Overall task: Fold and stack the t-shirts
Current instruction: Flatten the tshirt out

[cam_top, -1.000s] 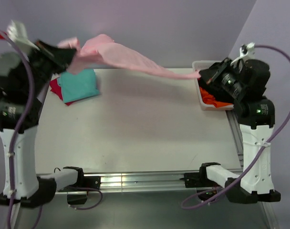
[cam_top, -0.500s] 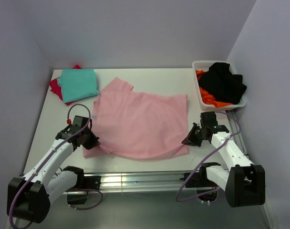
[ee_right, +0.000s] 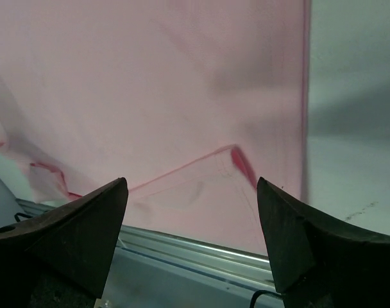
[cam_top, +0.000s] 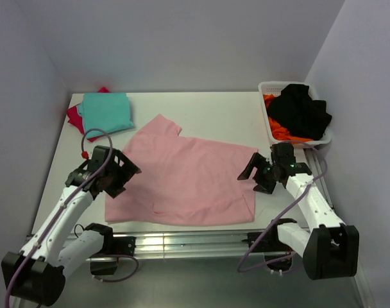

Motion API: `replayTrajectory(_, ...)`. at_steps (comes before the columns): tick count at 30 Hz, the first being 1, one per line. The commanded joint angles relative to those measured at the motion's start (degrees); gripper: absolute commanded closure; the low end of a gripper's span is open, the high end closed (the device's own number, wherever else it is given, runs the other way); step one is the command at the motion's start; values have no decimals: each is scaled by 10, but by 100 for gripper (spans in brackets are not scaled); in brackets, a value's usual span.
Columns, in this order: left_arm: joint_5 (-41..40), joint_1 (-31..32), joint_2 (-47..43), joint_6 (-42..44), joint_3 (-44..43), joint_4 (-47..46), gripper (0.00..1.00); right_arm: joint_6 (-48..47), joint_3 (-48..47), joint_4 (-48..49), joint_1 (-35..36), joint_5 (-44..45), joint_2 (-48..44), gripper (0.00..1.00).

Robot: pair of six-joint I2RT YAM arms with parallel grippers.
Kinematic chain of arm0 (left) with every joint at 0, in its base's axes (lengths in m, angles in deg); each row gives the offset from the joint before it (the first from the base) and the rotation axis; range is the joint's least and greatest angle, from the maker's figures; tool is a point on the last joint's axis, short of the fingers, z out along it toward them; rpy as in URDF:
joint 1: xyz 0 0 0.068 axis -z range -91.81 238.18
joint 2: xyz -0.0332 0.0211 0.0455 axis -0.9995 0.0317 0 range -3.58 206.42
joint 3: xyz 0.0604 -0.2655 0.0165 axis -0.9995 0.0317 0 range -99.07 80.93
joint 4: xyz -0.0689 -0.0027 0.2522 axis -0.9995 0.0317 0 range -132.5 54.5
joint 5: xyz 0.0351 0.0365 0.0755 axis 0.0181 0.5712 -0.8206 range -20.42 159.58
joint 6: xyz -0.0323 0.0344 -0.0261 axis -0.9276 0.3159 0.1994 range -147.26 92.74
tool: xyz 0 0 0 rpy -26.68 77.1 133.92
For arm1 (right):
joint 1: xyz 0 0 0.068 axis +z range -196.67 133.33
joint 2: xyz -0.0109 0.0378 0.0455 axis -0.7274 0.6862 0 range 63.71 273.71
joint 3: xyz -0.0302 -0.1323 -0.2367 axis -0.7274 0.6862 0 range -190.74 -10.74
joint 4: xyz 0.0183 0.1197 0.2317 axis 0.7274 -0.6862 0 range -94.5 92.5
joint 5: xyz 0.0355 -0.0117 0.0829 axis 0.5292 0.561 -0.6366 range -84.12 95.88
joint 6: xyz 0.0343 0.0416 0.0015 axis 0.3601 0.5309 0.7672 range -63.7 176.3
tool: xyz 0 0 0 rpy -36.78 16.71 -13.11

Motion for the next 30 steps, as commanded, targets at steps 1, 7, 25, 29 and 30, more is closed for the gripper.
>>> replayTrajectory(1,-32,3,-40,-8,-64,24,3,0,-53,-20,2,-4,-40,12)
replayTrajectory(7,-31,1,86,35,-66,-115,16,26,-68,70,2,-25,50,29)
replayTrajectory(25,12,-28,616,134,-357,-182,100,29,-315,117,6,24,474,100)
replayTrajectory(29,18,-52,684,144,-445,-163,100,25,-425,86,6,30,563,100)
replayTrajectory(30,23,-56,710,146,-464,-151,100,26,-448,82,6,25,577,100)
